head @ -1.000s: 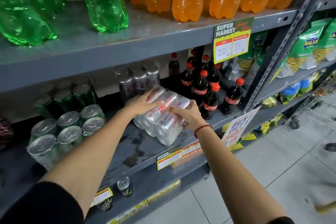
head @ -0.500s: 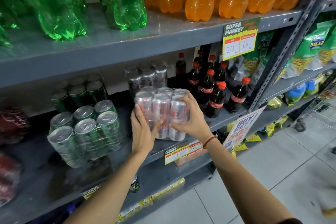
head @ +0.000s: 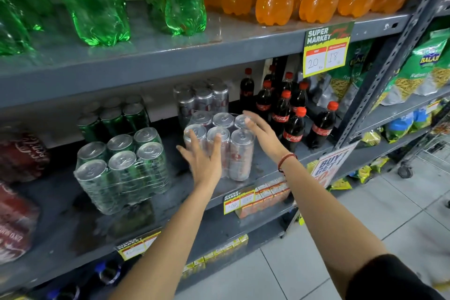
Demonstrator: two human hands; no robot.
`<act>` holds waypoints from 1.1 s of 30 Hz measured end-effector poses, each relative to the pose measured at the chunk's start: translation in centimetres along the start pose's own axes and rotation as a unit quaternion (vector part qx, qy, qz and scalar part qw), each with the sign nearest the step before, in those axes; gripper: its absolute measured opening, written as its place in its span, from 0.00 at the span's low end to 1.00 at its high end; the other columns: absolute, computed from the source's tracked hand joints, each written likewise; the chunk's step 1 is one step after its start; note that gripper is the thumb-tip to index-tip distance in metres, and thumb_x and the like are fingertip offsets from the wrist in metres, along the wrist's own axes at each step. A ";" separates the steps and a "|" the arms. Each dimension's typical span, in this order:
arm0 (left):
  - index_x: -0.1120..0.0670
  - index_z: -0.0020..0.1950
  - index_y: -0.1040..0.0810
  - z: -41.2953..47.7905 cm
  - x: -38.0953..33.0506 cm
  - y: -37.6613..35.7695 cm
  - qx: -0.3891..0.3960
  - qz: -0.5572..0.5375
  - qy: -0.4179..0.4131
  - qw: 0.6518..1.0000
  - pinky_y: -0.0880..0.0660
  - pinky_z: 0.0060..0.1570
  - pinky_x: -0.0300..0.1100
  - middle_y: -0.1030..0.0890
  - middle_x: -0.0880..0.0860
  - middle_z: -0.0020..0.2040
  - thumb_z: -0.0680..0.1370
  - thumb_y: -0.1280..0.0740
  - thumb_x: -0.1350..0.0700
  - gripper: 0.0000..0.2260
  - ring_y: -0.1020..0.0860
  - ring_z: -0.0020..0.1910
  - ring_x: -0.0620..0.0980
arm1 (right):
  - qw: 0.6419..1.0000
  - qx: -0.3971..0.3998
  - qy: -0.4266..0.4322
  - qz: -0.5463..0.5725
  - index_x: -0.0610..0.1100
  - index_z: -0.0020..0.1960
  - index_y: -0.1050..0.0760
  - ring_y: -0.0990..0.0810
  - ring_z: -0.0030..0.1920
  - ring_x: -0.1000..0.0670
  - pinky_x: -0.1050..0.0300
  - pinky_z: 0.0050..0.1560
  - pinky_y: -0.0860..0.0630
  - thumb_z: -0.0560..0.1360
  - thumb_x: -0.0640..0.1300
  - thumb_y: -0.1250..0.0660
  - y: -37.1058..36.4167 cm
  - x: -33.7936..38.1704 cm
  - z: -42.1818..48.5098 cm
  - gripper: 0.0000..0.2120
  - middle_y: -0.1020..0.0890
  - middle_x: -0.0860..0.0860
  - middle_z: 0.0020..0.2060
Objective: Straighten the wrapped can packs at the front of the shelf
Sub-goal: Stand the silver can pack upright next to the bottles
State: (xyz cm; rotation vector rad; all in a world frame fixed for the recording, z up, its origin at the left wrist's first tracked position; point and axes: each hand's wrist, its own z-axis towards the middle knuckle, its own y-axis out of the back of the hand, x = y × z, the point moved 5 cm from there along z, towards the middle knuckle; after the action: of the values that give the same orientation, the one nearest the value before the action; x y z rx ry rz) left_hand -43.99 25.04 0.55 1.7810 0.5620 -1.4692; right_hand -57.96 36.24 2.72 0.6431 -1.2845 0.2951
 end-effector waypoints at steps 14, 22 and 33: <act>0.55 0.68 0.28 9.8 -5.1 -0.9 0.248 0.100 -0.097 0.959 0.30 0.56 0.35 0.25 0.52 0.63 0.72 0.28 0.57 0.24 0.27 0.61 0.46 | 0.955 -0.287 -0.030 -0.071 0.57 0.69 0.33 0.36 0.60 0.50 0.65 0.53 0.41 0.74 0.66 0.50 -7.7 0.4 -8.7 0.28 0.33 0.49 0.60; 0.53 0.71 0.34 0.3 -3.0 2.9 -0.116 -0.021 -0.120 0.986 0.44 0.68 0.39 0.41 0.58 0.76 0.76 0.33 0.54 0.24 0.40 0.74 0.55 | 0.975 -0.218 0.010 -0.033 0.51 0.69 0.31 0.31 0.64 0.50 0.48 0.70 0.35 0.77 0.60 0.40 -1.5 0.9 -3.2 0.24 0.34 0.49 0.63; 0.43 0.74 0.47 1.0 -0.9 -2.7 0.000 0.049 -0.012 0.999 0.42 0.70 0.58 0.62 0.63 0.76 0.61 0.21 0.50 0.49 0.52 0.75 0.67 | 0.967 0.067 -0.065 -0.238 0.65 0.69 0.34 0.34 0.68 0.44 0.60 0.67 0.39 0.60 0.72 0.33 -0.8 -0.1 6.1 0.39 0.28 0.45 0.65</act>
State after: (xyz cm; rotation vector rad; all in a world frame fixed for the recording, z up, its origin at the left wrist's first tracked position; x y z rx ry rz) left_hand -46.81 26.02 0.62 1.7638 0.4574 -1.4213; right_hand -62.35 32.02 3.30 1.0754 -1.1974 -0.0592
